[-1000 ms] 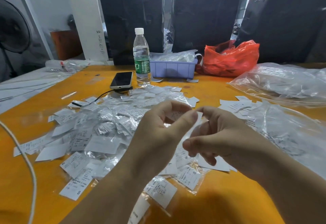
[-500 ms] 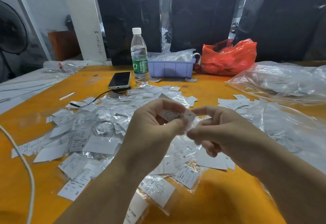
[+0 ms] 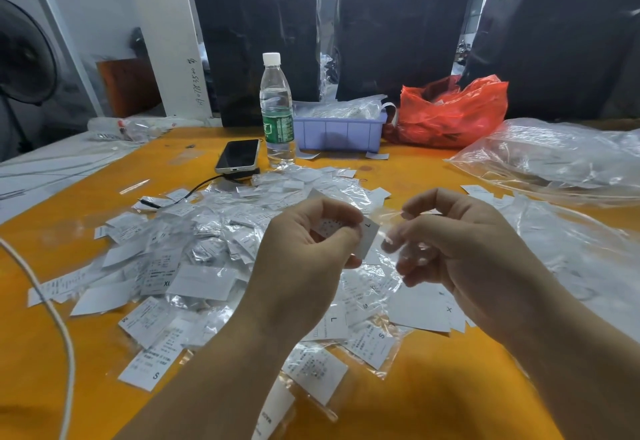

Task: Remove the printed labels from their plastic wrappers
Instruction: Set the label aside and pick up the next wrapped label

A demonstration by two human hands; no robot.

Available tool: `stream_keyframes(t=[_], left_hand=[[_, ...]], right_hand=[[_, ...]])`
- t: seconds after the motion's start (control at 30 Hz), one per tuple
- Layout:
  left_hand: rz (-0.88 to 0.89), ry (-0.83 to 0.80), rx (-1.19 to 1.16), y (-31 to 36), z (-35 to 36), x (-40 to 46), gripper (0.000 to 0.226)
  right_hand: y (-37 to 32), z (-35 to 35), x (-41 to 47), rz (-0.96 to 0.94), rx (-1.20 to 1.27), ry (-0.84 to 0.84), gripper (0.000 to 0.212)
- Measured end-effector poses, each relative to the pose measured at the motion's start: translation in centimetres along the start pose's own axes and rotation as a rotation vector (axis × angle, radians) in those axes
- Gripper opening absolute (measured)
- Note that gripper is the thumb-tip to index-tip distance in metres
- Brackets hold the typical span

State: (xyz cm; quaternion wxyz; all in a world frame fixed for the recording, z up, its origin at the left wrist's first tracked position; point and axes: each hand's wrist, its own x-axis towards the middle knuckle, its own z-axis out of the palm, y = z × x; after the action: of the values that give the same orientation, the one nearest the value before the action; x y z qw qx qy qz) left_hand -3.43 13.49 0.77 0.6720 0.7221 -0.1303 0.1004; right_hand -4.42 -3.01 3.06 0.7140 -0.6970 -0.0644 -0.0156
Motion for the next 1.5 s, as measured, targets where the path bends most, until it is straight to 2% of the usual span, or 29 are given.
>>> stream_keyframes(t=[0.07, 0.17, 0.27, 0.47, 0.63, 0.87, 0.97, 1.03, 1.1, 1.23, 1.4, 1.5], left_hand=[[-0.057, -0.053, -0.017, 0.0, 0.1, 0.0, 0.009], [-0.137, -0.151, 0.036, -0.2, 0.3, 0.0, 0.040], [-0.169, -0.179, 0.080, -0.1, 0.5, 0.1, 0.049], [-0.131, -0.193, 0.013, 0.1, 0.1, 0.2, 0.017], [-0.073, -0.166, -0.013, 0.1, 0.0, 0.1, 0.013], [-0.077, -0.117, -0.090, 0.1, -0.2, 0.2, 0.020], [-0.084, -0.049, -0.204, 0.1, -0.4, 0.3, 0.005], [-0.074, -0.009, -0.247, 0.1, -0.6, 0.4, 0.015], [-0.070, 0.009, -0.276, 0.3, -0.8, 0.5, 0.021], [-0.048, -0.006, -0.291, 0.5, -0.5, 0.4, 0.023], [-0.053, -0.038, -0.255, 0.4, -0.4, 0.3, 0.025], [-0.050, -0.050, -0.238, 0.3, -0.5, 0.2, 0.026]], right_hand=[[0.1, 0.1, 0.0, -0.009, -0.014, 0.010, 0.023], [0.3, 0.1, 0.0, -0.038, -0.037, 0.010, 0.025], [0.4, 0.2, 0.0, -0.059, -0.047, -0.019, 0.027], [0.4, 0.1, 0.1, -0.039, -0.121, -0.047, 0.038], [0.5, 0.1, 0.0, -0.004, -0.056, -0.049, 0.043], [0.4, 0.0, 0.1, 0.100, 0.016, -0.077, 0.032], [0.4, -0.2, 0.4, 0.113, 0.082, 0.008, 0.030], [0.4, -0.3, 0.4, 0.115, 0.113, 0.052, 0.022], [0.4, -0.3, 0.5, 0.122, 0.116, 0.081, 0.004], [0.5, -0.3, 0.5, 0.117, 0.077, 0.077, 0.014], [0.2, -0.3, 0.1, 0.108, 0.069, -0.032, 0.010], [0.1, -0.2, -0.1, 0.098, 0.048, -0.090, 0.021]])
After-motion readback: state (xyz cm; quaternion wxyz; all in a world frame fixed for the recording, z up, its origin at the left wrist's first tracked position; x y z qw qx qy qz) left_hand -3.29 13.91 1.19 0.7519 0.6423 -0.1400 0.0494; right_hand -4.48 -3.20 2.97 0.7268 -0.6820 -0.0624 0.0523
